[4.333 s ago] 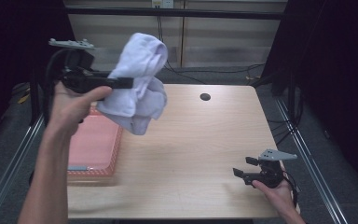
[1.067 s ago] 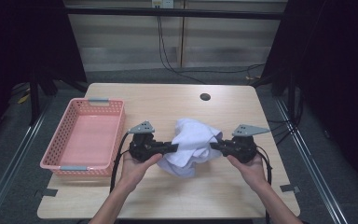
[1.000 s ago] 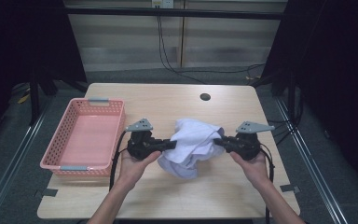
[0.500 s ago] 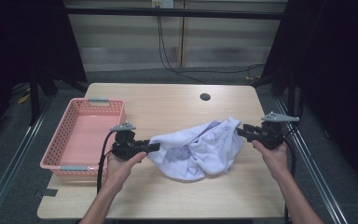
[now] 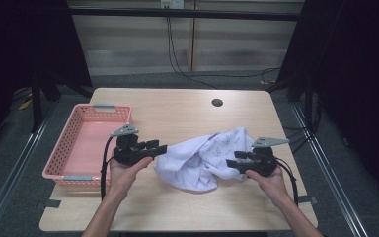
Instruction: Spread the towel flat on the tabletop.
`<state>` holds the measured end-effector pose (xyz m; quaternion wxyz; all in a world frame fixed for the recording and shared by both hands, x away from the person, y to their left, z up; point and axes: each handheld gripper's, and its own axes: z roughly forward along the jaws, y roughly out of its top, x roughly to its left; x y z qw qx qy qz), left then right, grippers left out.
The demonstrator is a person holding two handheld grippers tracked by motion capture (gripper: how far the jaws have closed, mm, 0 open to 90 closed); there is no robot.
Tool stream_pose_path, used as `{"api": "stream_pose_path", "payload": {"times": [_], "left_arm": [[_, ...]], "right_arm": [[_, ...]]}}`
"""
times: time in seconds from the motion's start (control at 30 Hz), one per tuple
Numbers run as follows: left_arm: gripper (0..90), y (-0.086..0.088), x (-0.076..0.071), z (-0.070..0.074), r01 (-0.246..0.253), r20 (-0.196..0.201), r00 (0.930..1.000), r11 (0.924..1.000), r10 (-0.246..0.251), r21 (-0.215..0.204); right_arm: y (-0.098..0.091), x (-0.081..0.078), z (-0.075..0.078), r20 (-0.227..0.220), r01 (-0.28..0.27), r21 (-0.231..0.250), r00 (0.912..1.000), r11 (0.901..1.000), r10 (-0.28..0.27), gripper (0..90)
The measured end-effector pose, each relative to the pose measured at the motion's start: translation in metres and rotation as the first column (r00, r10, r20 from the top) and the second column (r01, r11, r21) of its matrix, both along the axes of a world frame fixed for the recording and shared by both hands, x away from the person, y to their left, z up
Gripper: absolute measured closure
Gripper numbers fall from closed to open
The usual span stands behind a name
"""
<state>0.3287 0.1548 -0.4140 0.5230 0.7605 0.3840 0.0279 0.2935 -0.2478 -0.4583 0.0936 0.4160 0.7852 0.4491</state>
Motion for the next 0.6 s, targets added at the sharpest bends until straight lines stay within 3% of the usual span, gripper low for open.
{"api": "stream_pose_path", "payload": {"times": [0.1,0.17,0.27,0.3,0.37,0.4,0.47,0.5,0.53,0.6], "left_arm": [[49.2,-0.003,0.002,-0.008,0.036,-0.005,0.9993,0.9990,-0.036,0.025],[49.2,-0.016,0.004,-0.024,0.087,-0.020,0.9961,0.9943,-0.086,0.062],[45.5,-0.040,0.009,-0.052,0.140,-0.074,0.9881,0.9868,-0.135,0.080],[43.8,-0.048,0.010,-0.059,0.158,-0.087,0.9849,0.9827,-0.150,0.097],[39.0,-0.060,0.013,-0.069,0.212,-0.090,0.9756,0.9671,-0.200,0.142],[37.4,-0.065,0.014,-0.072,0.218,-0.088,0.9746,0.9611,-0.206,0.169],[32.2,-0.072,0.016,-0.079,0.210,-0.105,0.9751,0.9647,-0.195,0.159],[28.4,-0.077,0.015,-0.082,0.218,-0.114,0.9732,0.9602,-0.200,0.175],[28.4,-0.081,0.013,-0.086,0.226,-0.106,0.9724,0.9525,-0.208,0.204],[26.2,-0.087,0.006,-0.087,0.214,-0.061,0.9768,0.9457,-0.205,0.245]], "right_arm": [[0.006,0.004,-0.010,-0.024,-0.024,-0.004,0.9994,0.9997,0.024,37.3],[0.011,0.008,-0.019,-0.039,-0.017,-0.072,0.9991,0.9973,0.014,33.1],[0.015,0.010,-0.033,-0.040,-0.012,-0.102,0.9992,0.9947,0.008,30.4],[0.018,0.009,-0.037,-0.028,-0.009,-0.122,0.9996,0.9925,0.006,30.3],[0.022,0.006,-0.041,0.009,0.000,-0.163,1.0000,0.9866,0.002,31.3],[0.022,0.006,-0.041,0.006,0.009,-0.164,0.9999,0.9864,-0.008,33.5],[0.022,0.004,-0.042,0.017,0.028,-0.185,0.9995,0.9824,-0.025,44.3],[0.020,0.003,-0.041,0.014,0.036,-0.196,0.9993,0.9799,-0.034,53.2],[0.020,0.003,-0.041,0.014,0.036,-0.196,0.9993,0.9799,-0.034,53.2],[0.017,0.004,-0.039,0.002,0.042,-0.189,0.9991,0.9810,-0.043,66.4]]}}
